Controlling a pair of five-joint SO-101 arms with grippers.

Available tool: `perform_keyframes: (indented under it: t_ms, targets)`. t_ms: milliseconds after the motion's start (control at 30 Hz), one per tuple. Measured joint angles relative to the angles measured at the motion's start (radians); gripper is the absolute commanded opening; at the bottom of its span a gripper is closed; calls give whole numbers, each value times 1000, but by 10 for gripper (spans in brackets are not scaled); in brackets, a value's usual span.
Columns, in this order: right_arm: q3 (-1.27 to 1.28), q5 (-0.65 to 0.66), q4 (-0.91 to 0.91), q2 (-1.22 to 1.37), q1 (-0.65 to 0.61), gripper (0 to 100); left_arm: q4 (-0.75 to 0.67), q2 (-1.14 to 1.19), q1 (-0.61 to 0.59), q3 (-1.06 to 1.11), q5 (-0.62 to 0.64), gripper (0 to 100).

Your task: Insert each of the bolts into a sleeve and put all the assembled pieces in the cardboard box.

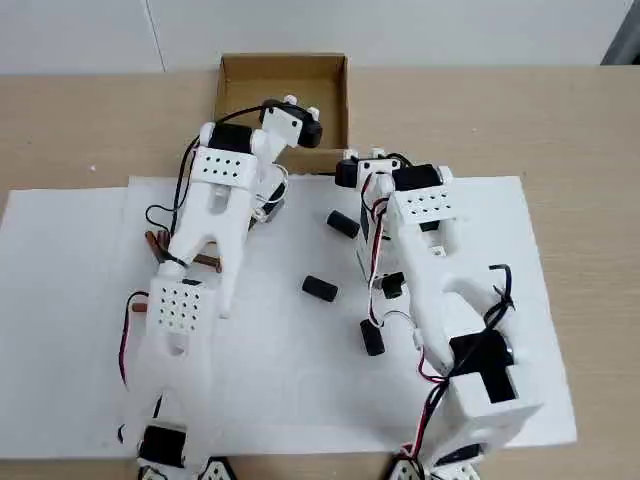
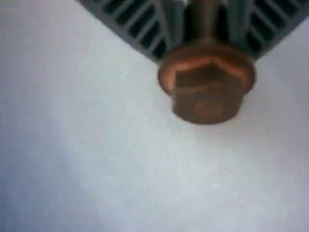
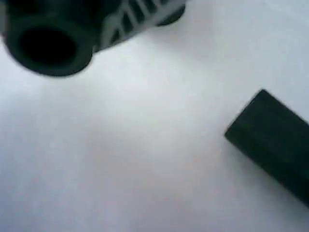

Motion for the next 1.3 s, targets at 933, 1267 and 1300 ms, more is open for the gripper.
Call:
perform_keyframes:
  t_ms: [933,1267,1300]
  targets:
    - [57,0,190,-430,0,2,11,-608,20,305,100,5]
    - [69,-114,163,-778,0,2,11,-1112,64,715,100,5]
    - [80,-117,153,-813,0,2,11,-1165,69,760,100,5]
